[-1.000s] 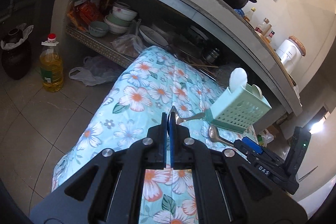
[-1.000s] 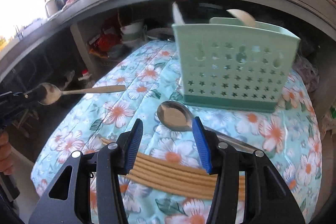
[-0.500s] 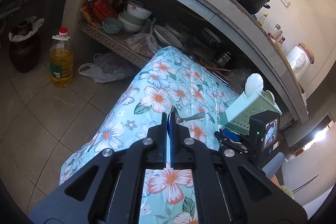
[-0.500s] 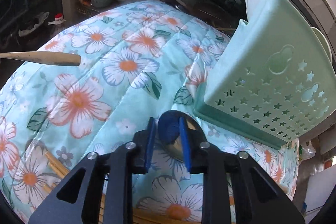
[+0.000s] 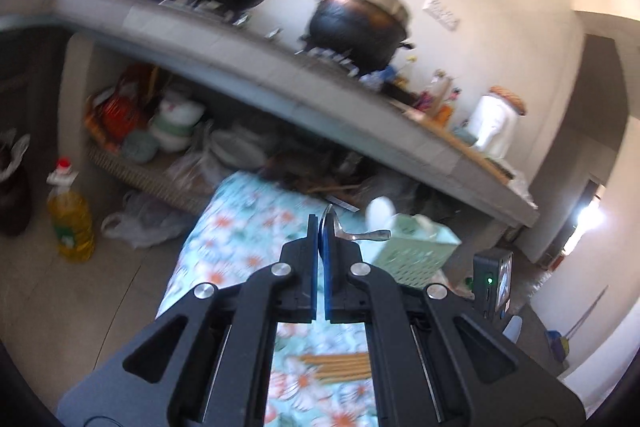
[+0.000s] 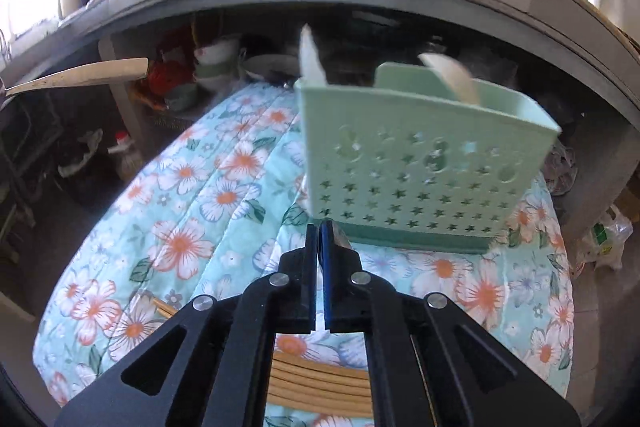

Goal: Organize utensils

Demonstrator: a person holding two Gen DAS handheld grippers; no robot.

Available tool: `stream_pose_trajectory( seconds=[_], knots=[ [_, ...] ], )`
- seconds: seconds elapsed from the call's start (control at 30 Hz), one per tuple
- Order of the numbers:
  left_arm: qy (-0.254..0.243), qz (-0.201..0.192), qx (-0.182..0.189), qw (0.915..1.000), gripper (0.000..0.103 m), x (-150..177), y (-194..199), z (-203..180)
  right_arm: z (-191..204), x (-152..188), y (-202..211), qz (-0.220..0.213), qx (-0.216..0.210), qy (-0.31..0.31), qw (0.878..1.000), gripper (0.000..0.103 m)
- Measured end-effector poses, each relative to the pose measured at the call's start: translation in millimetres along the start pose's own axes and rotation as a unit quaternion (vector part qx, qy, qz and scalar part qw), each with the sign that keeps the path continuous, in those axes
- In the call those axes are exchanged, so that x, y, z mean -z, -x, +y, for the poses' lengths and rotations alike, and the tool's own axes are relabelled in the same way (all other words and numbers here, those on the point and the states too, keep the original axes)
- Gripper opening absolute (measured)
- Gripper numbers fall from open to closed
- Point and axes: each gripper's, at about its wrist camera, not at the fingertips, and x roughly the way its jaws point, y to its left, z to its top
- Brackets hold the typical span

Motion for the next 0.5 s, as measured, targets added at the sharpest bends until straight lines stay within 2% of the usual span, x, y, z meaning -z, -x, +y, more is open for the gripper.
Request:
stream_pose_trajectory(
  seconds=[0.07, 0.27, 0.5],
  knots=[
    [-0.030, -0.011, 0.016, 0.9993, 0.000, -15.8, -2.9, -24.1, -21.4, -4.8, 25.6, -0.028, -0.001, -0.027, 0.999, 0.002],
    [-0.116, -0.009, 0.029, 0.9928, 0.000, -42.1, -33.0, -83.6, -82.8, -15.7, 93.2, -0.105, -0.008, -0.097, 0.990, 0.002],
    [-0.217, 0.036, -0.007, 0.9754, 0.000, -43.1, -82.6, -136.2, -126.6, -23.3, 149.1, -0.176, -0.020, -0.138, 0.975, 0.002]
  ],
)
